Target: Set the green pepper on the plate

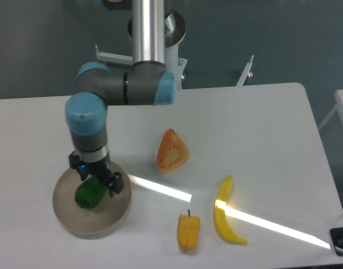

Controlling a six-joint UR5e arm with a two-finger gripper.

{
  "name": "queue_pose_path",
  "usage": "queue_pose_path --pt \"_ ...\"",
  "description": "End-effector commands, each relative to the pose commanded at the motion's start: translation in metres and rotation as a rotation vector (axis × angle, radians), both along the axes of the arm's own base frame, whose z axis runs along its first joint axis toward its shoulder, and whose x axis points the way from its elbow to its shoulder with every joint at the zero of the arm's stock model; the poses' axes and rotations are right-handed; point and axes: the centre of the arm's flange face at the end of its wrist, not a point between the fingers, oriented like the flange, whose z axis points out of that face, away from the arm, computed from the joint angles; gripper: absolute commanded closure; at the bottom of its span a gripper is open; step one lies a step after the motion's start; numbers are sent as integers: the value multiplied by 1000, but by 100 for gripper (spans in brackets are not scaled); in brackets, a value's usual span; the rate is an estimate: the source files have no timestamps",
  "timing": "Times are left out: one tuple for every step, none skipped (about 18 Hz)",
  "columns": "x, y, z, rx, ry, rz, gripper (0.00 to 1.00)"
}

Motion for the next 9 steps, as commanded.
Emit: queue_pose_path --pt "-16 -4 4 5 7 1 0" --pt "-33 -8 5 6 13 10 0" --pt "-51 -14 12 16 18 22 0" --pt "-69 -19 16 21 26 26 0" --pt "-81 -23 19 23 36 20 0" --pt "-92 -29 24 27 46 15 0" --pt "-106 -34 25 26 58 7 0" --pt "-119 -38 27 27 70 -21 0" --pt "-134 -44 29 26 84 -48 0"
